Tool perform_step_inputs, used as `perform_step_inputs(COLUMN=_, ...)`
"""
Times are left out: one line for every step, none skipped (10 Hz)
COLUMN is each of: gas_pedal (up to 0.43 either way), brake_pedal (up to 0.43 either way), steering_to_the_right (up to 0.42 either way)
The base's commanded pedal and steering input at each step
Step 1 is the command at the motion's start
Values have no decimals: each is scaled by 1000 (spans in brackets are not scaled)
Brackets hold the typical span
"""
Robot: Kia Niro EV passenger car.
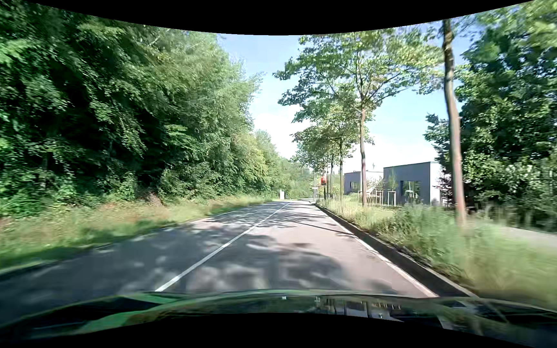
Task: Follow the waypoints while adhering to traffic rules and regulations
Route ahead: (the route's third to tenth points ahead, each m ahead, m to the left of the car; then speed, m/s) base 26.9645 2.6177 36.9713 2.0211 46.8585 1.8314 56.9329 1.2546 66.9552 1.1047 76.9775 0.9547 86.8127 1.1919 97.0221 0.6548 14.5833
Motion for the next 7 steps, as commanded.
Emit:
perform_step_inputs(gas_pedal=118, brake_pedal=0, steering_to_the_right=1)
perform_step_inputs(gas_pedal=110, brake_pedal=0, steering_to_the_right=2)
perform_step_inputs(gas_pedal=87, brake_pedal=0, steering_to_the_right=2)
perform_step_inputs(gas_pedal=87, brake_pedal=0, steering_to_the_right=3)
perform_step_inputs(gas_pedal=87, brake_pedal=0, steering_to_the_right=2)
perform_step_inputs(gas_pedal=87, brake_pedal=0, steering_to_the_right=3)
perform_step_inputs(gas_pedal=87, brake_pedal=0, steering_to_the_right=2)
